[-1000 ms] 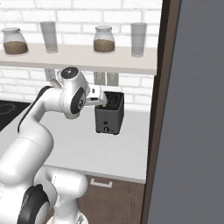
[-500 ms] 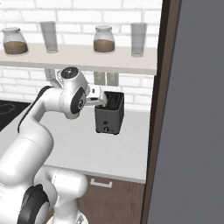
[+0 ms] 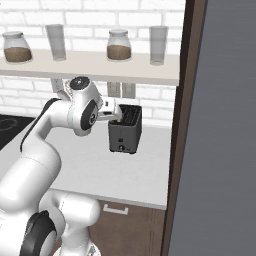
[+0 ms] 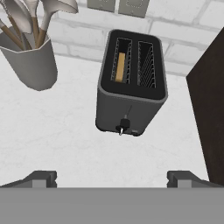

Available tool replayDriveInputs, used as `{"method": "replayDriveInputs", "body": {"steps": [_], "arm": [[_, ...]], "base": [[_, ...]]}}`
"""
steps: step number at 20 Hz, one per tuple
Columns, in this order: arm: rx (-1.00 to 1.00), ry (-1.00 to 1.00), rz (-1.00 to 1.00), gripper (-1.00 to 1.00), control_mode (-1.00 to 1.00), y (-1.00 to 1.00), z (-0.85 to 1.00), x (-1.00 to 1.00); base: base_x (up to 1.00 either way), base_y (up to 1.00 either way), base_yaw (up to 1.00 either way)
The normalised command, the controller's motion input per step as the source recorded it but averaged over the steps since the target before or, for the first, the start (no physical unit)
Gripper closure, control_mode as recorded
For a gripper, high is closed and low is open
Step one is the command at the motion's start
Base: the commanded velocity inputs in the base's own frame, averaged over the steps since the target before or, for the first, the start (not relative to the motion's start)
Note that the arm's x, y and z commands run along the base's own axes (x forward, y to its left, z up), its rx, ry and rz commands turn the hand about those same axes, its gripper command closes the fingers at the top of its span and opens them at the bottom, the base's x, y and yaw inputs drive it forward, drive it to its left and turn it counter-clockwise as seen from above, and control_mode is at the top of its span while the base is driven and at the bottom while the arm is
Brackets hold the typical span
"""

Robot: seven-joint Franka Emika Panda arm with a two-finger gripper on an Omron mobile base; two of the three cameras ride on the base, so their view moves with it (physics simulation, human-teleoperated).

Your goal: Start the toaster. Once the lever pops up, take the bread to the plate on the dining counter.

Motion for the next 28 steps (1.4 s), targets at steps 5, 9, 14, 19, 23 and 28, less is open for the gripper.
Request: {"method": "replayDriveInputs", "body": {"steps": [5, 9, 14, 19, 23, 28], "arm": [[0.0, 0.0, 0.0, -1.0, -1.0, 0.0, 0.0, 0.0], [0.0, 0.0, 0.0, -1.0, -1.0, 0.0, 0.0, 0.0], [0.0, 0.0, 0.0, -1.0, -1.0, 0.0, 0.0, 0.0], [0.0, 0.0, 0.0, -1.0, -1.0, 0.0, 0.0, 0.0], [0.0, 0.0, 0.0, -1.0, -1.0, 0.0, 0.0, 0.0], [0.0, 0.0, 0.0, -1.0, -1.0, 0.0, 0.0, 0.0]], "base": [[0.0, 0.0, 0.0], [0.0, 0.0, 0.0], [0.0, 0.0, 0.0], [0.0, 0.0, 0.0], [0.0, 0.0, 0.0], [0.0, 0.0, 0.0]]}}
